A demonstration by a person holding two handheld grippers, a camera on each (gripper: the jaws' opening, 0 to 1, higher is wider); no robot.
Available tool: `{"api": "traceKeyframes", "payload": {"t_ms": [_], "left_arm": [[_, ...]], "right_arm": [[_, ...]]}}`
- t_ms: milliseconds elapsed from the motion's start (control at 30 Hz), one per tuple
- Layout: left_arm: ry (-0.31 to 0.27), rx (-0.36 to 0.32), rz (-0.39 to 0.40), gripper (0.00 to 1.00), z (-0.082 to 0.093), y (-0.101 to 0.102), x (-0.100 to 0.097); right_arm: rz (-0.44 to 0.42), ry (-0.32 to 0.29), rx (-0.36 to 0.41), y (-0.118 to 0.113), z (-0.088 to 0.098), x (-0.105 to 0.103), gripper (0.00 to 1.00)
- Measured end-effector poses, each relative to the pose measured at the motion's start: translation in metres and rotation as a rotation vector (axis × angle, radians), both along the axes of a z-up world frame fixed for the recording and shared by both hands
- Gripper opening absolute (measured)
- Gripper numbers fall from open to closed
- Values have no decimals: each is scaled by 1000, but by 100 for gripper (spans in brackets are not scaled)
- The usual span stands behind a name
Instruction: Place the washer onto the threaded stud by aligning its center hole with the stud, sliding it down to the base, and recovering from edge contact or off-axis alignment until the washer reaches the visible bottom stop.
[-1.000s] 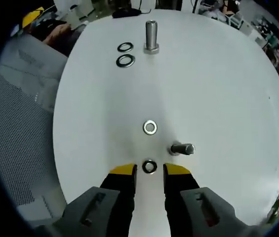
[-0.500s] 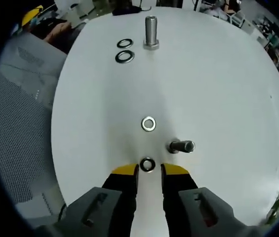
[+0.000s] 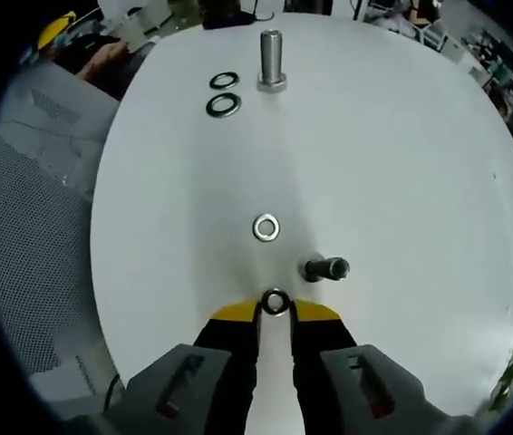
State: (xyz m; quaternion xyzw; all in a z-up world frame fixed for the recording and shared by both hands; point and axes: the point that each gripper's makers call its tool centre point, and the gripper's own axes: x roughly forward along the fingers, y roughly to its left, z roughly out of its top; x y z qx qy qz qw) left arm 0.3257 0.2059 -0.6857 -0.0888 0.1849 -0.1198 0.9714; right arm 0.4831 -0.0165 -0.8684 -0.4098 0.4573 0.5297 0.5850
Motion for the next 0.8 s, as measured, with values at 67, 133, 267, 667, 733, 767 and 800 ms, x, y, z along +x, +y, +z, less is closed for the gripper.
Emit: {"api": "traceKeyframes", "payload": {"t_ms": [67, 133, 267, 667, 733, 767, 800], "left_arm": [[0, 0, 0, 0, 0, 0, 0], [-1, 0, 0, 0, 0, 0, 0], [-2, -1, 1, 0, 0, 0, 0], [-4, -2, 0, 0, 1, 0, 0], [-5, -2, -1, 0, 1, 0, 0], [-5, -2, -1, 0, 1, 0, 0], [-4, 0, -1, 0, 1, 0, 0]], "right_arm": [[-24, 27, 14, 0, 0, -1, 14], [-47, 35, 27, -1, 2, 2, 14], [-41, 24, 36, -2, 9, 4, 14], [-48, -13, 76, 1, 38, 20, 14], [-44, -14, 80, 2, 41, 20, 14], [-46, -16, 81, 1, 43, 22, 14], [-44, -21, 83, 1, 46, 23, 14]]}}
